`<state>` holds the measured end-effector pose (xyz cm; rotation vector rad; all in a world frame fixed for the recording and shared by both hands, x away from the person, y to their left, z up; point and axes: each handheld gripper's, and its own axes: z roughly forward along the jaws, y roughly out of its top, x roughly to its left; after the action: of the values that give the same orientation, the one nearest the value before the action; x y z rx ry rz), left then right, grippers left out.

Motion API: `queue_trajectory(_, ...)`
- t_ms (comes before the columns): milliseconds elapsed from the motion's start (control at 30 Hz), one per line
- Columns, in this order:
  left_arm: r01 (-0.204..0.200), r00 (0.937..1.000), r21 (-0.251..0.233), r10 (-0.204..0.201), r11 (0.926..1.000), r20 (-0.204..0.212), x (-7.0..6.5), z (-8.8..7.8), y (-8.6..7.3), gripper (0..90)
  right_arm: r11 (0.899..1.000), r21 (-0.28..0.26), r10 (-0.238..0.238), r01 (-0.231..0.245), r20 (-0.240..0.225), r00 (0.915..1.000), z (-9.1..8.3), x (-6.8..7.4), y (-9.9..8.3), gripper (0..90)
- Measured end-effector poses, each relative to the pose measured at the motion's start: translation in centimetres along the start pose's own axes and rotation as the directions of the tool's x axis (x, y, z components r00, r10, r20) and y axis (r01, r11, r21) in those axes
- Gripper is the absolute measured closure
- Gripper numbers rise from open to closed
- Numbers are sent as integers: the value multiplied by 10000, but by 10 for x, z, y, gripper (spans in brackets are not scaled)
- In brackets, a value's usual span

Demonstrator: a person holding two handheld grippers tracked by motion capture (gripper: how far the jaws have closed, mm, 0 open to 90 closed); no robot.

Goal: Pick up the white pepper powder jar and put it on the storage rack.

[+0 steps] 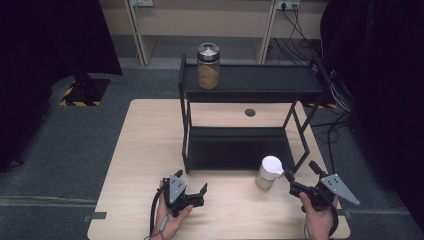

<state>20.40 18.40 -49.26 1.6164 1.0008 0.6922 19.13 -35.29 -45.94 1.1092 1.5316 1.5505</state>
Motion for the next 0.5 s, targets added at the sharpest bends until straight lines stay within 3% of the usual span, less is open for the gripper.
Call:
queue_trajectory(267,-54,10000,-26,54,10000,-6,-1,0,0,2,9985,100,-527,537,-787,9955,17,11,5,19)
queue_trajectory(500,-68,10000,-39,68,10000,-4,-1,0,-1,2,9943,682,-748,815,-957,9926,32,17,2,20)
